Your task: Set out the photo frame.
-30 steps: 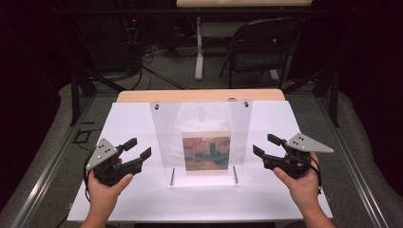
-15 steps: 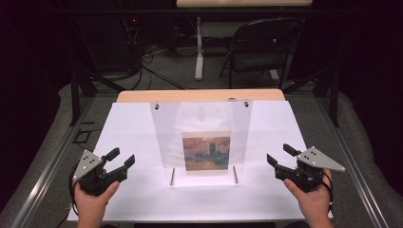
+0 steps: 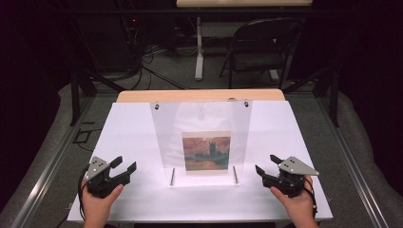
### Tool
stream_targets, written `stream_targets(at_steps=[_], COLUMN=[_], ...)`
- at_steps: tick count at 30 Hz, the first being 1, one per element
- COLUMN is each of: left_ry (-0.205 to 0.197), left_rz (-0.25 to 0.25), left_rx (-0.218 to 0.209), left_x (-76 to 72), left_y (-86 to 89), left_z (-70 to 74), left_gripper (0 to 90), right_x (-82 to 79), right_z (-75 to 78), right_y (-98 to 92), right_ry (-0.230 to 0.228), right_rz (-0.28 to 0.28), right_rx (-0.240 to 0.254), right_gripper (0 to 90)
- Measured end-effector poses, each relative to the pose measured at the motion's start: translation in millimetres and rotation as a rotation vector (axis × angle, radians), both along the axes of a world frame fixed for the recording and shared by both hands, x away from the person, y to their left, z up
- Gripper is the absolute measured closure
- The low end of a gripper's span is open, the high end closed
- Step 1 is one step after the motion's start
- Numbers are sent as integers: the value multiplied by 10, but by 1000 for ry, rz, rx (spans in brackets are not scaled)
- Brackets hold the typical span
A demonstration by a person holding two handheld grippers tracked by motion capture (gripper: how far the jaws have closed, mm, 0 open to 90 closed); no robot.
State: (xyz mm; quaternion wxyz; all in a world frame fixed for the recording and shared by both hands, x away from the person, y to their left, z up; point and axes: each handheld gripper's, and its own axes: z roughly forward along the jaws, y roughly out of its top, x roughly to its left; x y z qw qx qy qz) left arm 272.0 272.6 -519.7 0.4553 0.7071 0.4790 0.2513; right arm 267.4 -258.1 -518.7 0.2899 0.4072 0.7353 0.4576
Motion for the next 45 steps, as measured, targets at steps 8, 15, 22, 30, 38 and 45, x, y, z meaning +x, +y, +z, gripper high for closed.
stream_targets(at_steps=[8, 15, 22, 30, 38, 45], left_ry=[26, 77, 105, 107, 110, 113], left_rz=[-68, -109, -132, -132, -129, -120], left_rx=[18, 54, 60, 58, 57, 42], left_x=[25, 67, 86, 88, 91, 98], left_y=[-88, -167, -184, -184, -183, -172], left_z=[-77, -154, -186, -188, -192, -199], left_gripper=[378, 377, 376, 376, 376, 376], right_x=[103, 154, 158, 149, 159, 167], right_z=[-139, -261, -285, -269, -287, -299], right_y=[0, 41, 50, 24, 13, 5], right_ry=[90, 199, 220, 214, 228, 244], right_rz=[24, 66, 79, 71, 67, 68], right_rx=[31, 10, 4, 26, 25, 25], right_gripper=[331, 334, 334, 335, 335, 336])
